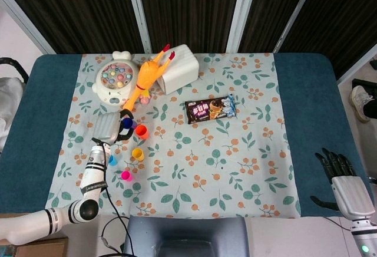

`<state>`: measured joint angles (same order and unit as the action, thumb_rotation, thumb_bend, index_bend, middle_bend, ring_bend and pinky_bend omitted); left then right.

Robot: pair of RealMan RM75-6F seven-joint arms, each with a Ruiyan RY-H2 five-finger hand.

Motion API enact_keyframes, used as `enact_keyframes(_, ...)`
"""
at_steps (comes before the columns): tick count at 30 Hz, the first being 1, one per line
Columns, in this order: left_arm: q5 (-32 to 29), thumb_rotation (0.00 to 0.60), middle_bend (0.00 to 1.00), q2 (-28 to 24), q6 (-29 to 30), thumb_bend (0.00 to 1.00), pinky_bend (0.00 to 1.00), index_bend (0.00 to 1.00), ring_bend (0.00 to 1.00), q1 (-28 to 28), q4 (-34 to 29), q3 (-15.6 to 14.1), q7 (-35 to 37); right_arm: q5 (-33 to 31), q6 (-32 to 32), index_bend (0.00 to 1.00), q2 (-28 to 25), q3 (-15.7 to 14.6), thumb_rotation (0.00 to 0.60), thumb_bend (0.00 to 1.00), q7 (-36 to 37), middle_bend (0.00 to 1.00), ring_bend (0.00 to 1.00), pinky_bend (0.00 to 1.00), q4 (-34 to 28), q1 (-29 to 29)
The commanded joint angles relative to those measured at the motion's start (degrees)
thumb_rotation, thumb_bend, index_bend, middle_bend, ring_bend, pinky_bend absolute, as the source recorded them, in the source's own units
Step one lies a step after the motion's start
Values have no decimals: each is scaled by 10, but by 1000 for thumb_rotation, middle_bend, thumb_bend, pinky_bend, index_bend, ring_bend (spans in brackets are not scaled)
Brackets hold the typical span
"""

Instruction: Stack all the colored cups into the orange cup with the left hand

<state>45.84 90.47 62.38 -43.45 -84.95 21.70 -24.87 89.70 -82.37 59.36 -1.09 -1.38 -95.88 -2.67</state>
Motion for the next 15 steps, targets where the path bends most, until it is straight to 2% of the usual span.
enact_keyframes(1, -11, 600, 1000, 14, 9, 332, 1000, 488, 1000, -14, -5, -2, -22, 1, -1, 0, -2, 0, 600, 205, 4, 0, 0, 0, 0, 1)
enact_keyframes(15, -30, 600, 1000, 51, 5, 349, 1000, 485, 1000, -30, 55, -15, -26, 6, -9, 0, -9, -1, 600, 205, 21, 0, 0, 0, 2, 4)
